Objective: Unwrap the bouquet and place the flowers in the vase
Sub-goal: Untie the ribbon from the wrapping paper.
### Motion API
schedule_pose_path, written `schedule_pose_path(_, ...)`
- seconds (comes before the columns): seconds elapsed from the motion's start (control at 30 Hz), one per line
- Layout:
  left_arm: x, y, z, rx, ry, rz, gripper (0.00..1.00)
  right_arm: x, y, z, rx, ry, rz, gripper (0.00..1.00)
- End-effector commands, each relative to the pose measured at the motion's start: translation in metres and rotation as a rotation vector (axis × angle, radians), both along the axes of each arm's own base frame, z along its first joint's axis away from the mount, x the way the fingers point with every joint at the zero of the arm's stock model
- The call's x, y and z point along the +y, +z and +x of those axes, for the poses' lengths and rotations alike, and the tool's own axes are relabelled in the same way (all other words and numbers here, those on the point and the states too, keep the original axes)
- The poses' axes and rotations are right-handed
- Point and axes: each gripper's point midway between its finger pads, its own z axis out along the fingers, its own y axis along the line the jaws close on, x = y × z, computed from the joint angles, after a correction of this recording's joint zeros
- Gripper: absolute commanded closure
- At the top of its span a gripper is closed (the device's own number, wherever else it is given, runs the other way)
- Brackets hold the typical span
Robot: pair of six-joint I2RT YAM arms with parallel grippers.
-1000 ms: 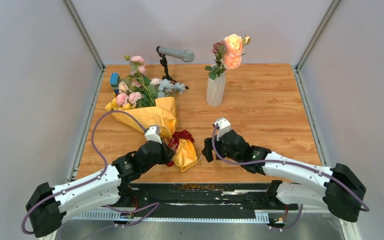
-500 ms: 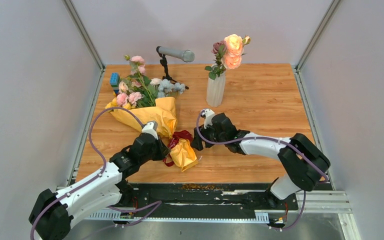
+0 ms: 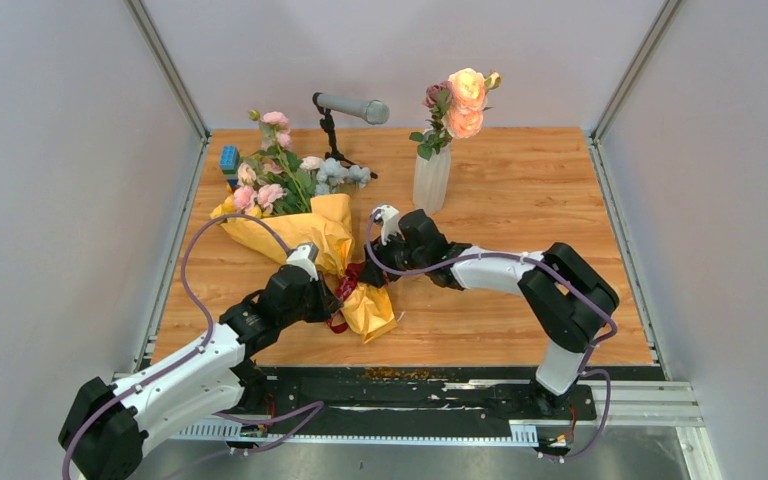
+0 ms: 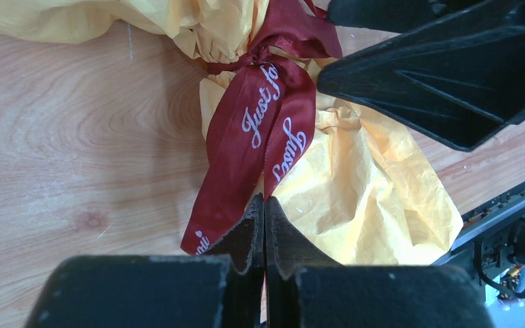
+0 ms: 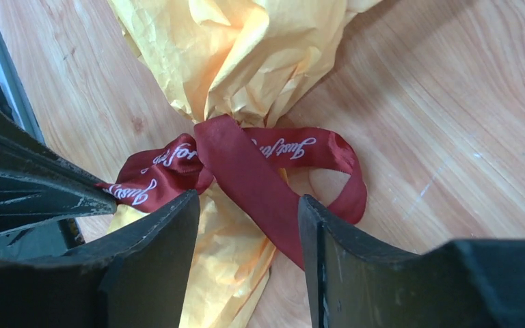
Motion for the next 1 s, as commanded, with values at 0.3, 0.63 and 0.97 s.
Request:
schedule_pose_path(0.3,0.002,0.005,0.003,-0.031,-0.012,-0.004,1.00,0.014,0.026,0.021,-0.102,-0.029,-0.018,0.82)
schedule_pose_path(0.63,0.004,0.005,0.004,-0.036,-0.008,-0.003,1.00,0.011,0.029,0.029,-0.151,-0.057,-0.026,1.00)
schedule_pose_path(0.97,0.004,0.009,0.006,-0.044,-0.004,-0.017,1.00,0.006,0.054,0.031,-0.531,-0.196,-0.146,1.00)
